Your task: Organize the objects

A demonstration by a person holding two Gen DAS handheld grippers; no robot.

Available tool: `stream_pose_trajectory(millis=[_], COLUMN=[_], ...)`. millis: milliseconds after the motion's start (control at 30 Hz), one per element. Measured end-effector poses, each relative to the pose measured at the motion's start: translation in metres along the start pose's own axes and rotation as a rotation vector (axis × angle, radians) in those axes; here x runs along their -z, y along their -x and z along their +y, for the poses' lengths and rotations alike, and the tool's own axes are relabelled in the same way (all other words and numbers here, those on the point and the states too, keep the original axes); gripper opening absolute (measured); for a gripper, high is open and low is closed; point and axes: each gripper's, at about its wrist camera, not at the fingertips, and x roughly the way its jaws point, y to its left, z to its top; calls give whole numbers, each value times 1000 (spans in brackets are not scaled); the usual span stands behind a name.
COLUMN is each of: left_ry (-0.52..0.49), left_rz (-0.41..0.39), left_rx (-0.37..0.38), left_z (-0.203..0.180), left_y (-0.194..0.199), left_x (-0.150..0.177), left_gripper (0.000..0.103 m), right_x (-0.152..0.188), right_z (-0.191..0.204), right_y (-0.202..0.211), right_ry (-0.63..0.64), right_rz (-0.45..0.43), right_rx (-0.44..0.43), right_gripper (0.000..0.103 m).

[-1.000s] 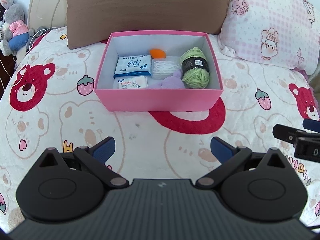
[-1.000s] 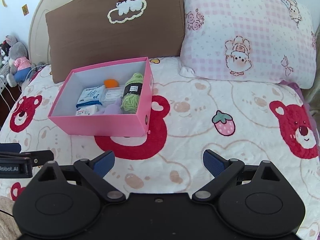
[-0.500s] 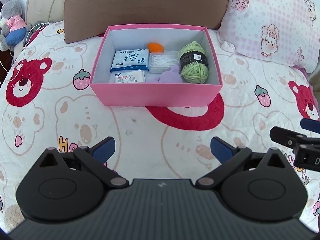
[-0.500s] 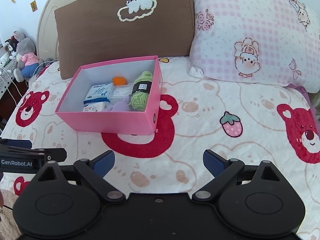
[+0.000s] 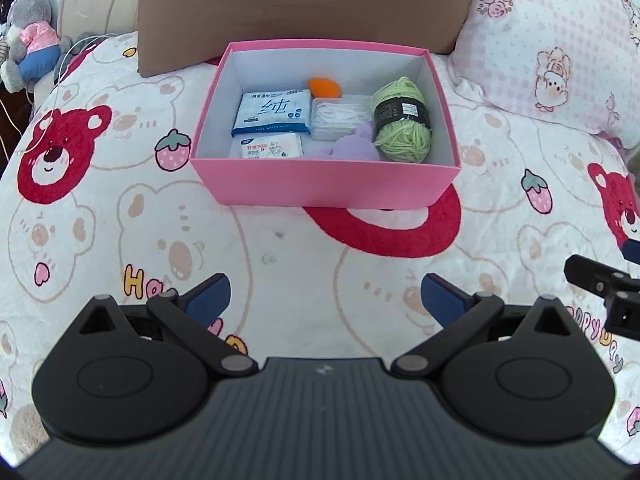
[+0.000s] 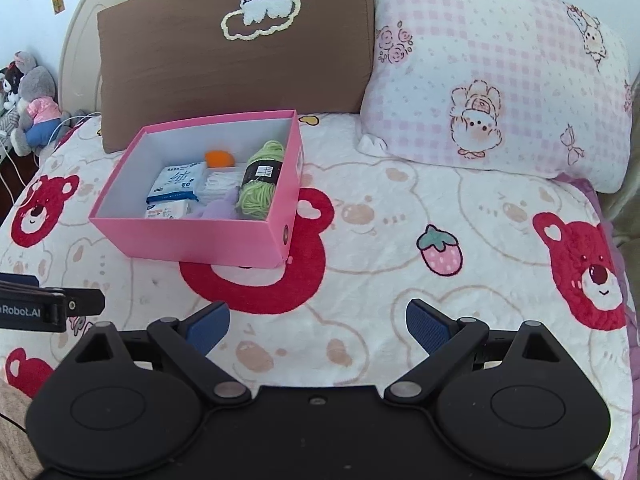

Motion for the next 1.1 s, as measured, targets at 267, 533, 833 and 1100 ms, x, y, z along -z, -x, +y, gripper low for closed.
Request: stream_pose_trajectory(millis=[267,533,833,1100], left_ry=[1,-4,-4,-3], left_rz=[3,11,14,24], left_rx=[-5,-6,-8,-17], left_z=[0,-1,-2,-1], left_y=[-1,-3,-4,-6], left_x=[1,7,7,9], left_gripper=[103,103,103,103], right_x=[1,3,3,5], right_z=[1,0,0,-3], right_y=[-2,-3,-4,-5], right_ry=[-1,0,-2,-7], right_rz=[10,17,25,26], right_rx=[-10,-13,-8,7], right_gripper=[97,97,97,97])
